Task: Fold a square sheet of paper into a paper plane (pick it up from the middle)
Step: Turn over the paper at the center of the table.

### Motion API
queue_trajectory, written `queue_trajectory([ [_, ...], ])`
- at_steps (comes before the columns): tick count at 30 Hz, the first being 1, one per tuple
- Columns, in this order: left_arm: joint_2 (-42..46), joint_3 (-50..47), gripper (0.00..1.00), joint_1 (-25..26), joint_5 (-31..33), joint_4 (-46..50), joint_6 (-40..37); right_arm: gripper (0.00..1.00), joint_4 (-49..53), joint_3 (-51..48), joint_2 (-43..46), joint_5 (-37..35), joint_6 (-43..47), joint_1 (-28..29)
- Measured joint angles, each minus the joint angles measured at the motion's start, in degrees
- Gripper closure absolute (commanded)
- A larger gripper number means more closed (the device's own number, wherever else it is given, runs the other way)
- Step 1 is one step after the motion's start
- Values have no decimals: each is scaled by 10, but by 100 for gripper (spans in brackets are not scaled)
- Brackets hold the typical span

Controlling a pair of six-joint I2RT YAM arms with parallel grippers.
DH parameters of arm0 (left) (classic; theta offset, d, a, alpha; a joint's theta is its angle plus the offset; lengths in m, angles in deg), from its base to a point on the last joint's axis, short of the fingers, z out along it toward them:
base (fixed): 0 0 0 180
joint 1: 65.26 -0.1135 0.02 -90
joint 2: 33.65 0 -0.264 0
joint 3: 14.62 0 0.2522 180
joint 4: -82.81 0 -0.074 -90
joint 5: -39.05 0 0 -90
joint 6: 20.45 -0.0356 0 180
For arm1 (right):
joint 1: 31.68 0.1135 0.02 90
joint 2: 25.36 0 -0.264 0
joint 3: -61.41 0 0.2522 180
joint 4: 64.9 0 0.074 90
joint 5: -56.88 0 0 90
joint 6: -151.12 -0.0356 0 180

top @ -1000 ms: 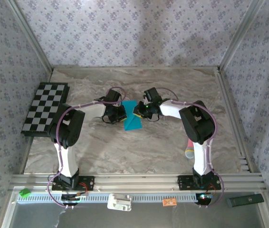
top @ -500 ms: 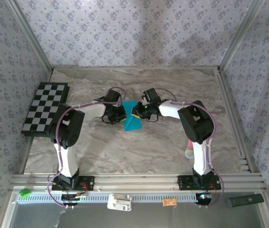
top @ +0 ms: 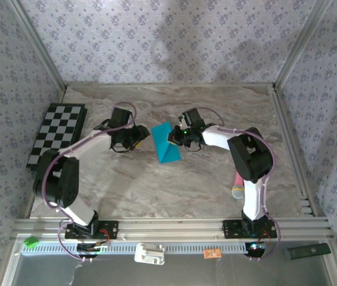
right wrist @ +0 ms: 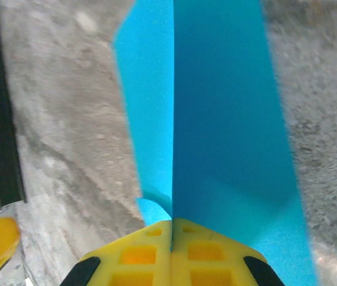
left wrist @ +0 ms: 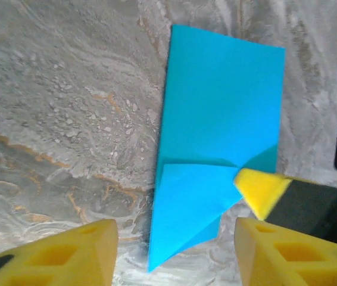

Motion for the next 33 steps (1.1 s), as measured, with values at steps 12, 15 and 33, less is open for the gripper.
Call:
queue_trajectory([
  [12,54,-52,0,16,-110,-127,54,98,-117,-3,76,93,-45,-28],
  [15,52,-49,4,25,-126,-145,61,98,-144,-5,76,114,-73,-28],
  [33,39,-24,49,21,-151,-187,76,96,-216,-33,78,151,-155,-39],
])
